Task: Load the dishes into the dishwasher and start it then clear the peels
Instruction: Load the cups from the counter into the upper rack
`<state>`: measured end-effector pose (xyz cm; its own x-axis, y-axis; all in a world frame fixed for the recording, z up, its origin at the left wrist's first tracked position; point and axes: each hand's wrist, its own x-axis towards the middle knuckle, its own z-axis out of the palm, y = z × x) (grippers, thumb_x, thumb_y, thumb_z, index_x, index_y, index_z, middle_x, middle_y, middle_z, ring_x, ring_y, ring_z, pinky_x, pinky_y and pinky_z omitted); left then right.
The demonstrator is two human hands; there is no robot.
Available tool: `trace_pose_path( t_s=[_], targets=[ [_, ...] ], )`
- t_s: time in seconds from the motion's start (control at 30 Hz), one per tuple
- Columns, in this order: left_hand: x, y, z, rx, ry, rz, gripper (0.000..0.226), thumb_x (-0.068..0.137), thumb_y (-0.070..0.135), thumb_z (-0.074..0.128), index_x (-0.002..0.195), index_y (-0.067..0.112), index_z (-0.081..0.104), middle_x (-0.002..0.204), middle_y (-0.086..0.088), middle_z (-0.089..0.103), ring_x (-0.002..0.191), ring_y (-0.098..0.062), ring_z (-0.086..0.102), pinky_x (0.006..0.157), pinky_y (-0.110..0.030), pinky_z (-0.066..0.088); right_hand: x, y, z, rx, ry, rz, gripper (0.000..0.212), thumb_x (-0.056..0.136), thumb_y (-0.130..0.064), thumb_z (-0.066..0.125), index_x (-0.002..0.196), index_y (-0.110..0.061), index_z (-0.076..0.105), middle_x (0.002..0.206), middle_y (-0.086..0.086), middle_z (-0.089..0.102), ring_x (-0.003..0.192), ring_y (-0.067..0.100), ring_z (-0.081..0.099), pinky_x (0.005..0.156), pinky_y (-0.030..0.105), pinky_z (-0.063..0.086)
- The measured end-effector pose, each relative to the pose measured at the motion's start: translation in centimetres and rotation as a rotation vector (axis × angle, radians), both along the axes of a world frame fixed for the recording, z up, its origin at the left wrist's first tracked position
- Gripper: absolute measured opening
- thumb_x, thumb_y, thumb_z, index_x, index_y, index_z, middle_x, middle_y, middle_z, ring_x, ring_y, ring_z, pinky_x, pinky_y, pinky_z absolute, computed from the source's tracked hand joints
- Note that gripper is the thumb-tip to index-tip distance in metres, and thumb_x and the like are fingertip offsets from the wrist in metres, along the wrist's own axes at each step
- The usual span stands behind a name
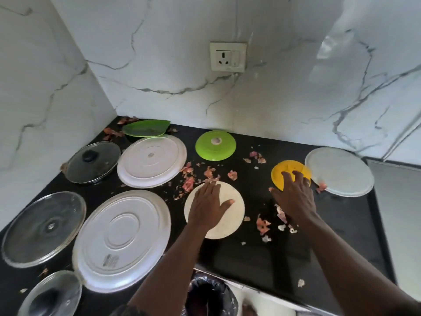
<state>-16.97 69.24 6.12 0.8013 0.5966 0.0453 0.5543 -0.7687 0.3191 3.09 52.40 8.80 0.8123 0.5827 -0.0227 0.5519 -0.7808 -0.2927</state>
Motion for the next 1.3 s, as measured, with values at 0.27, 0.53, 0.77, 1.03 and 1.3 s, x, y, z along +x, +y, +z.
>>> trace_pose_path(
  t_s=[0.27,0.53,0.77,1.03,1.3],
  targets=[
    [6.0,1.1,-0.8,-0.036,0.032,-0.025,0.077,0.096,0.066,0.044,0.153,0.015,0.034,0.162,-0.006,0.031,0.153,-0.022,0.018,0.124,-0.043,0.020,7.7,3.5,-1.0,-0.133,0.070,0.007,0.093,0.079,-0.059,0.075,0.152,-0.025,0.029,0.157,0.019,0.020,0.143,0.049,0.023,0.107,0.060,0.036],
    [7.5,1.6,-2.1,-0.062,0.056,-0.047,0.080,0.095,0.067,0.045,0.155,0.015,0.030,0.163,-0.006,0.028,0.154,-0.023,0.015,0.124,-0.045,0.015,9.3,3.4,-4.6,-0.143,0.120,-0.010,0.108,0.070,-0.056,0.084,0.154,-0.039,0.017,0.160,0.011,0.011,0.143,0.051,0.016,0.104,0.069,0.037],
    [5.1,1.9,-2.9,-0.069,0.081,-0.020,0.086,0.092,0.070,0.044,0.156,0.015,0.028,0.165,-0.006,0.024,0.154,-0.023,0.014,0.125,-0.042,0.016,9.3,2.5,-5.1,-0.075,0.108,-0.061,0.111,0.063,-0.061,0.085,0.151,-0.044,0.019,0.154,0.015,0.018,0.133,0.053,0.031,0.094,0.064,0.047],
    [5.1,0.2,-2.8,-0.067,0.031,-0.109,0.083,0.091,0.067,0.051,0.154,0.015,0.033,0.162,-0.007,0.031,0.152,-0.026,0.021,0.122,-0.044,0.023,4.1,-0.5,-3.2,-0.027,0.043,-0.105,0.116,0.058,-0.064,0.082,0.152,-0.041,0.017,0.156,0.012,0.023,0.136,0.048,0.033,0.107,0.066,0.034],
    [3.3,-3.6,-2.8,0.018,-0.015,-0.352,0.087,0.090,0.071,0.036,0.150,0.009,0.042,0.159,-0.011,0.036,0.151,-0.027,0.026,0.120,-0.045,0.024,-5.6,-8.4,-1.3,0.057,0.008,-0.311,0.109,0.062,-0.064,0.079,0.151,-0.037,0.023,0.160,0.010,0.020,0.137,0.044,0.032,0.101,0.056,0.042]
  ],
)
